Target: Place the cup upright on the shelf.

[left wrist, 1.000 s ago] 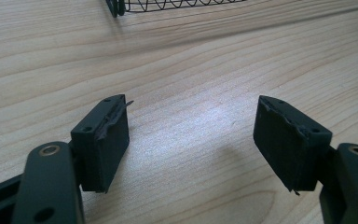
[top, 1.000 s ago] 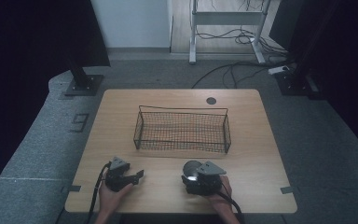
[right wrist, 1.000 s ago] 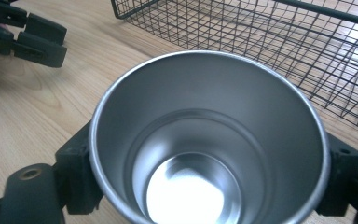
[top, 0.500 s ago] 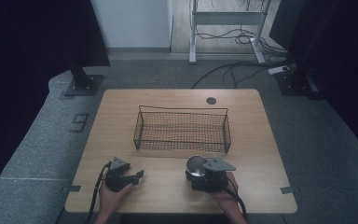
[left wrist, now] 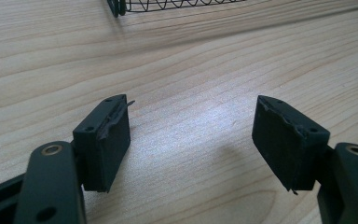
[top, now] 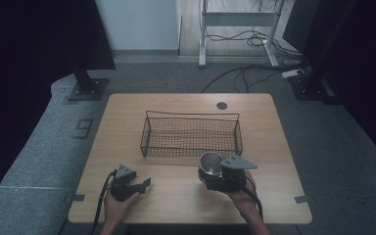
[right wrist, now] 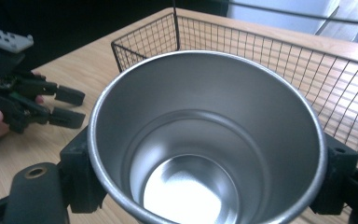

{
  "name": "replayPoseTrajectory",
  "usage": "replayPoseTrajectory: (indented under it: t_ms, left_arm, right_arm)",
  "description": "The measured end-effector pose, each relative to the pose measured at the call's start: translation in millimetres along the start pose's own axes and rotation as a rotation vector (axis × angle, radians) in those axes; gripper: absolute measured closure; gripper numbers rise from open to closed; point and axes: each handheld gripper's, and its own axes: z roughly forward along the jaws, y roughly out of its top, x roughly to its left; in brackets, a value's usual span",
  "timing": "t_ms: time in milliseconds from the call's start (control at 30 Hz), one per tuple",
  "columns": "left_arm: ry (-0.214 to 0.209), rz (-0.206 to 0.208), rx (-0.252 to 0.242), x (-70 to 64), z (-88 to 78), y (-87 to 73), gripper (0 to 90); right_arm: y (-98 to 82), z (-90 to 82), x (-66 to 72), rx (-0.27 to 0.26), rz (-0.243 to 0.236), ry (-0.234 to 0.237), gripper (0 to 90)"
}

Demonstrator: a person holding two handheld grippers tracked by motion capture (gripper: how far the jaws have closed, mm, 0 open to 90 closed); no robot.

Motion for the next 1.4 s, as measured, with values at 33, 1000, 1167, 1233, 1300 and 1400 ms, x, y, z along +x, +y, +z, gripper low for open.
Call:
replayPoseTrajectory:
  t_ms: [33, 1000, 1167, 1233, 1300, 1400]
  left_arm:
    - [-0.001, -0.001, 0.0, 0.1, 0.0, 0.0, 27.7]
    - [-0.002, 0.015, 0.005, -0.8, 1.1, 0.6, 27.7]
    - [0.004, 0.026, 0.008, -1.9, 1.5, 0.8, 27.8]
    - [0.005, 0.031, 0.01, -2.5, 2.2, 1.3, 27.8]
    - [0.006, 0.036, 0.011, -2.8, 2.7, 1.8, 27.8]
    - [0.005, 0.036, 0.012, -2.7, 2.8, 2.0, 27.8]
  right_arm:
    - [2.2, -0.3, -0.1, -0.003, 0.005, -0.003, 18.3]
    - [81.0, -22.8, -28.1, -0.025, 0.039, -0.105, 18.3]
    - [91.2, -19.9, -38.0, -0.033, 0.048, -0.113, 18.3]
    - [95.6, -18.6, -40.3, -0.03, 0.042, -0.116, 18.3]
    - [99.5, -16.6, -42.8, -0.03, 0.038, -0.116, 18.2]
    - [103.2, -12.0, -48.1, -0.031, 0.041, -0.121, 18.3]
